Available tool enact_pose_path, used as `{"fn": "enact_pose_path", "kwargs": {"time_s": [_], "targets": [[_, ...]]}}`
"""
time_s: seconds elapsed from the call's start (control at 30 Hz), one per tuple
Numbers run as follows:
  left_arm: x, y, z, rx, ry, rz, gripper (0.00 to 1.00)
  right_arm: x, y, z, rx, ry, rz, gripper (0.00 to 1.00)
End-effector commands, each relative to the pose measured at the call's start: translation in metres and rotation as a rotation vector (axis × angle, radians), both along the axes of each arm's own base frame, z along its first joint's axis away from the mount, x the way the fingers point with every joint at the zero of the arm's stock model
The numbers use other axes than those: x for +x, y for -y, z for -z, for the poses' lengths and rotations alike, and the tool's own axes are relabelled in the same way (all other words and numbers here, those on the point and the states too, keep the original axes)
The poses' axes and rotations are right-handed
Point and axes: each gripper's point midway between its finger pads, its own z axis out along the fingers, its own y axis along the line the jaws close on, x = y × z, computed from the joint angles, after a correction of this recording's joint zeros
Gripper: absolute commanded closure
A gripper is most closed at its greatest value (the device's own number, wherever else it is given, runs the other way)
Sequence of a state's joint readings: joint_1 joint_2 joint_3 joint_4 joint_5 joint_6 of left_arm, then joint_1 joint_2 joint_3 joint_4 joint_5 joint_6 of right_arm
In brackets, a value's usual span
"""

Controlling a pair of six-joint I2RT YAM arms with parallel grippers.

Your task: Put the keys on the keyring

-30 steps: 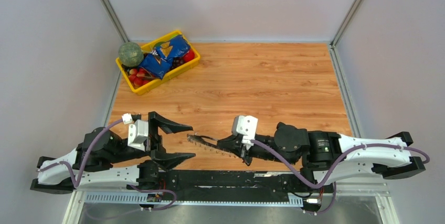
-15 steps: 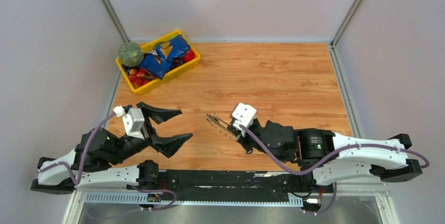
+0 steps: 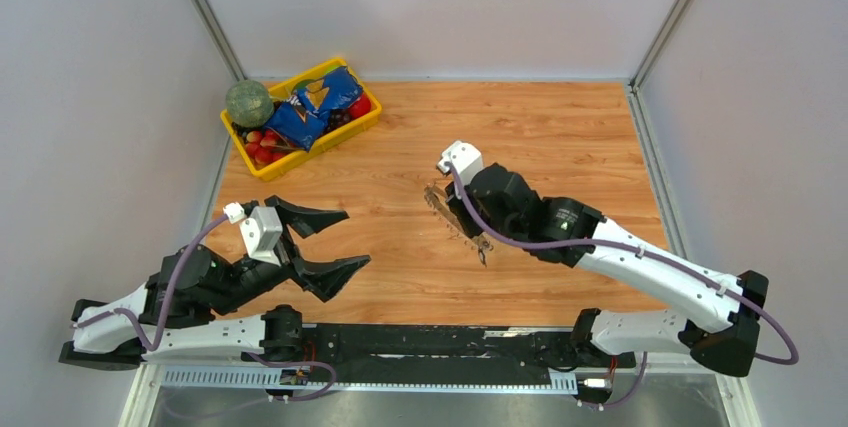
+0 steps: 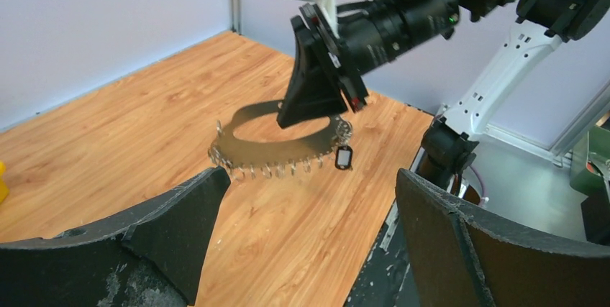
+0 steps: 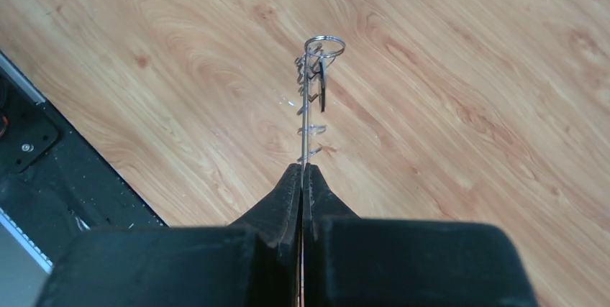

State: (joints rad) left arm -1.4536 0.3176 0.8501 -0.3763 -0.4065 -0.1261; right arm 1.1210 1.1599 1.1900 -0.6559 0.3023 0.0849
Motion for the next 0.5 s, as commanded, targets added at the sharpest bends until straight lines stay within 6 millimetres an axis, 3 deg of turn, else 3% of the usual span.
{"fn": "enact_pose_path", "kwargs": {"time_s": [0.0, 0.07, 0.1, 0.17, 0.23, 0.27, 0.3, 0.37, 0.4, 0.43, 0.47], "targets": [[0.002, -0.002, 0.002, -0.004, -0.003, -0.011, 0.03, -0.006, -0.017, 0.000, 0.106, -0.133, -0.101, 1.00], [0.002, -0.002, 0.001, -0.008, 0.000, -0.015, 0.02, -0.032, -0.040, 0.021, 0.068, -0.209, -0.240, 1.00], [0.002, -0.002, 0.001, -0.008, 0.002, -0.014, 0.02, -0.030, -0.039, 0.029, 0.037, -0.213, -0.231, 1.00], [0.002, -0.003, 0.001, -0.005, 0.003, -0.013, 0.02, 0.007, -0.013, 0.036, -0.023, -0.132, -0.030, 1.00], [0.002, -0.003, 0.002, -0.003, 0.001, -0.013, 0.02, 0.048, 0.030, 0.037, -0.091, -0.018, 0.232, 1.00], [0.002, -0.003, 0.003, -0.001, 0.001, -0.012, 0.02, 0.051, 0.035, 0.034, -0.084, -0.011, 0.255, 1.00], [0.002, -0.004, 0.003, -0.002, 0.001, -0.012, 0.02, 0.043, 0.024, 0.032, -0.048, -0.048, 0.190, 1.00], [0.002, -0.004, 0.003, -0.001, 0.001, -0.017, 0.02, -0.004, -0.021, 0.029, 0.057, -0.181, -0.120, 1.00], [0.002, -0.004, 0.003, -0.001, 0.002, -0.016, 0.02, -0.019, -0.032, 0.027, 0.069, -0.201, -0.195, 1.00], [0.002, -0.004, 0.003, 0.000, 0.003, -0.016, 0.02, -0.016, -0.030, 0.027, 0.046, -0.172, -0.166, 1.00], [0.002, -0.004, 0.003, 0.001, 0.003, -0.012, 0.02, -0.001, -0.017, 0.028, 0.007, -0.126, -0.067, 1.00]]}}
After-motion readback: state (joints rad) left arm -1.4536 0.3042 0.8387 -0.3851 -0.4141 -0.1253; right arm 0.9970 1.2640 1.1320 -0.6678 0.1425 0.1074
